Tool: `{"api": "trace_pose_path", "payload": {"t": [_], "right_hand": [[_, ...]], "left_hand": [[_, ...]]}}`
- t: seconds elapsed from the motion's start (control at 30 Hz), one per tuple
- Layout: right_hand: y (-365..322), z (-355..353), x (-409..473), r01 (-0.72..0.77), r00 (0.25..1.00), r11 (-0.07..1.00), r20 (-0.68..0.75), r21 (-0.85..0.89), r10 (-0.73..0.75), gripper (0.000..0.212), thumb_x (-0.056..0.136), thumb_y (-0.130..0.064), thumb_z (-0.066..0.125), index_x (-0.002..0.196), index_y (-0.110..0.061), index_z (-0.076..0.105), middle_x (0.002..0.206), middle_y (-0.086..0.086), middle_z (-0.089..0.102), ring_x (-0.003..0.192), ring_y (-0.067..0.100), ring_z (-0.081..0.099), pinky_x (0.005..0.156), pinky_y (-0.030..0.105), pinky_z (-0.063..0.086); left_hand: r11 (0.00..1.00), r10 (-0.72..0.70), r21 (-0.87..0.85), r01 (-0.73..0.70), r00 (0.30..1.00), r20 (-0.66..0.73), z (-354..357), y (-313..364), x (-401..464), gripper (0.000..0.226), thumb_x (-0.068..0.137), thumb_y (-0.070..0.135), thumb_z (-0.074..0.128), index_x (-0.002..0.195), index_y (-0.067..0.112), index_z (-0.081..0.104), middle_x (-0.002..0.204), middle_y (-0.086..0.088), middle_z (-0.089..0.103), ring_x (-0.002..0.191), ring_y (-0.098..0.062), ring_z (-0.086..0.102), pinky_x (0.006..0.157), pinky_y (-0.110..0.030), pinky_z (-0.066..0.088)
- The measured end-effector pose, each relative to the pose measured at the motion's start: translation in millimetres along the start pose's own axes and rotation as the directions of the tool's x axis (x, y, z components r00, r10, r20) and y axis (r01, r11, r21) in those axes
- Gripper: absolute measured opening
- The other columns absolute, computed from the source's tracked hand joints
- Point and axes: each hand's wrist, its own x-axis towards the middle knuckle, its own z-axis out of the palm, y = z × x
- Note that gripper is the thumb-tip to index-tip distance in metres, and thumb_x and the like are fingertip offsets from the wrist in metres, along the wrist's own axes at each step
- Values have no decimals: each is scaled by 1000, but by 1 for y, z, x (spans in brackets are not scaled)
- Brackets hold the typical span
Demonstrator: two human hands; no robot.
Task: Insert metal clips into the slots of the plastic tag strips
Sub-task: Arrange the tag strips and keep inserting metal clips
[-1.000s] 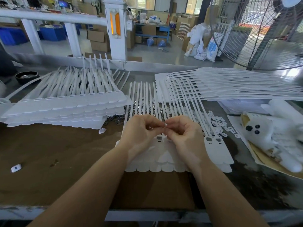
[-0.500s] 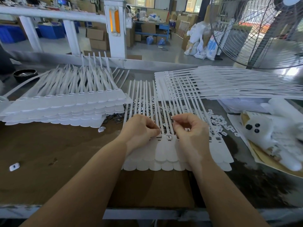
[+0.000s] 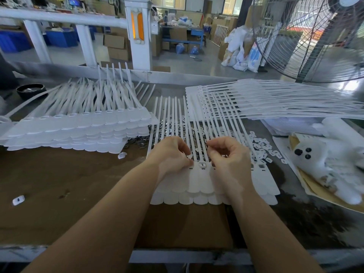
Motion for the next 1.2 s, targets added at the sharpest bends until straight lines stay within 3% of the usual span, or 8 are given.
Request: {"api": "trace_pose_path", "payload": {"t": [0.17, 0.4, 0.5, 0.77, 0.93, 1.2], "right_hand": [[0, -2, -2, 17, 1000, 999, 12, -48, -17, 26, 84, -1, 62, 80, -26, 64, 80, -9, 66, 75, 1, 60, 68, 9, 47], [-5, -11, 3, 129, 977, 899, 208, -418, -44, 10, 80, -14, 68, 88, -20, 71, 83, -9, 66, 79, 3, 59, 75, 19, 49], [-8, -15, 4, 177, 954, 847, 301, -501, -21, 10, 78, -23, 72, 88, -22, 72, 80, -14, 63, 73, -4, 54, 66, 7, 41], [-9, -16, 6, 180, 944, 826, 330, -534, 7, 10, 82, -22, 70, 91, -20, 75, 86, -8, 69, 76, 1, 57, 68, 5, 39], [-9, -14, 6, 213, 941, 791, 338, -574, -8, 11, 89, -24, 60, 90, -18, 69, 90, -4, 64, 85, 10, 55, 81, 26, 45], [-2, -9, 1, 178, 966, 883, 249, -435, -73, 10, 93, -18, 54, 88, -14, 62, 79, -4, 61, 79, 14, 57, 74, 29, 45]], "left_hand": [[1000, -6, -30, 7, 999, 33, -1, 0, -1, 21, 77, 16, 75, 75, 26, 56, 78, 5, 54, 74, -13, 52, 66, -24, 44], [997, 10, -76, -7, 999, 41, -1, -3, -1, 19, 76, 17, 76, 77, 25, 58, 77, 5, 54, 70, -11, 50, 60, -23, 40], [996, 10, -87, -6, 999, 41, -1, -3, -1, 20, 75, 17, 76, 78, 24, 58, 78, 4, 54, 71, -12, 51, 62, -24, 41], [996, 22, -83, -20, 1000, 20, -1, -3, -2, 18, 77, 18, 75, 77, 26, 58, 78, 7, 54, 69, -8, 49, 59, -22, 40], [997, 40, -72, -39, 999, 9, 0, -4, -1, 17, 78, 20, 74, 77, 28, 59, 78, 9, 54, 69, -7, 49, 58, -22, 38], [993, 115, -31, -115, 993, -7, 2, -4, -5, 13, 81, 22, 67, 78, 33, 63, 81, 12, 59, 74, -5, 53, 69, -25, 47]]}}
